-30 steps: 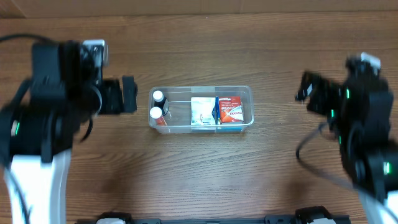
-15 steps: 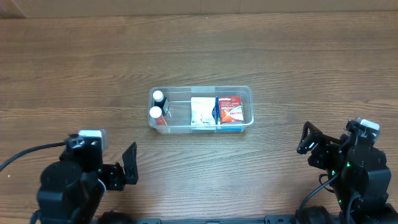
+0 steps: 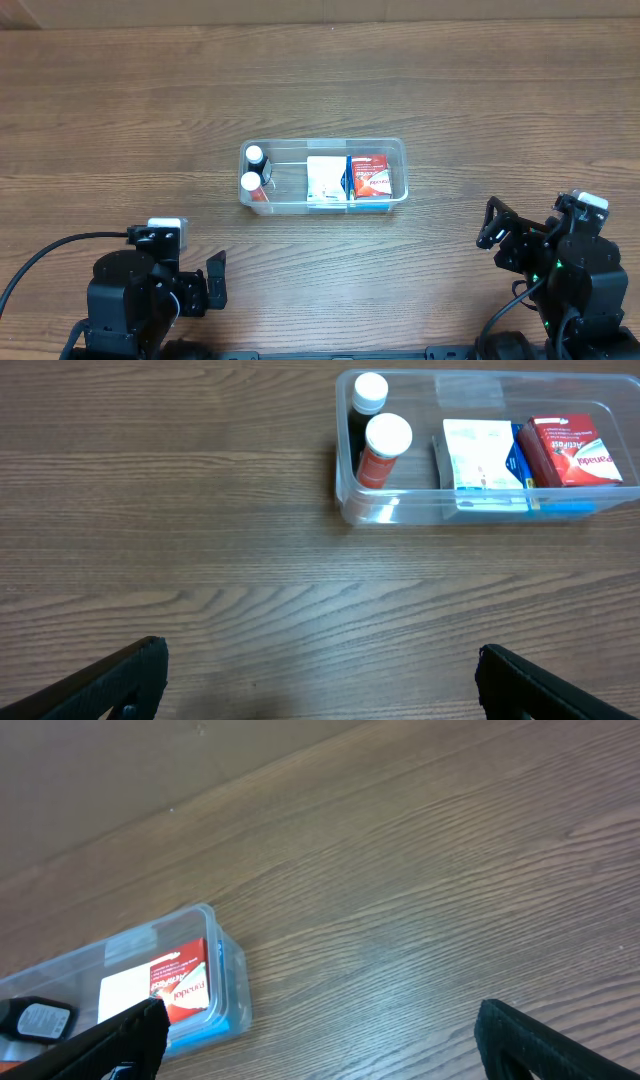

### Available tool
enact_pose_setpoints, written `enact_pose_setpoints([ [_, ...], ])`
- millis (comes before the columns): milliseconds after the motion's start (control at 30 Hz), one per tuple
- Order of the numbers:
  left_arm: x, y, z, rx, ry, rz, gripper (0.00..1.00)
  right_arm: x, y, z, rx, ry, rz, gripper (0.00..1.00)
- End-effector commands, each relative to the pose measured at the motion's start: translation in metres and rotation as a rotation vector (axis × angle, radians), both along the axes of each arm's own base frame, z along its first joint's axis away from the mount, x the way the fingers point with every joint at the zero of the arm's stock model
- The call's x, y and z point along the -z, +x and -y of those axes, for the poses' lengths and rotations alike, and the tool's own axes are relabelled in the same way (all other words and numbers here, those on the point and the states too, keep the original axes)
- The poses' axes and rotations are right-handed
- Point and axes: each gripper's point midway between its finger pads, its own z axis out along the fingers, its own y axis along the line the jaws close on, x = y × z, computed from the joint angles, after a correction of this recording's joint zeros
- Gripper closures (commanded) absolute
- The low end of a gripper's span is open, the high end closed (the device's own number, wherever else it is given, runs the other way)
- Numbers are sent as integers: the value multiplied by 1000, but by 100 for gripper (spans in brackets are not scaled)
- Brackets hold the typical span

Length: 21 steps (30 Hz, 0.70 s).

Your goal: Pack container

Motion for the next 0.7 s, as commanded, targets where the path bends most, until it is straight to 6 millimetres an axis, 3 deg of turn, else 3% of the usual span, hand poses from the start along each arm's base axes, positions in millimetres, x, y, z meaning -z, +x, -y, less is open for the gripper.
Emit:
enact_pose_setpoints([
  [0, 4, 1, -2, -16, 2, -17, 0, 0, 0, -1, -1, 8, 3, 0],
  [233, 4, 1, -2, -16, 2, -17, 0, 4, -2, -2, -24, -16, -14, 0],
  [367, 4, 1, -2, -16, 2, -17, 0, 9, -6, -9, -165, -144, -12, 0],
  [667, 5, 0, -2, -16, 2, -19, 0, 31, -12, -24, -267, -166, 243, 0],
])
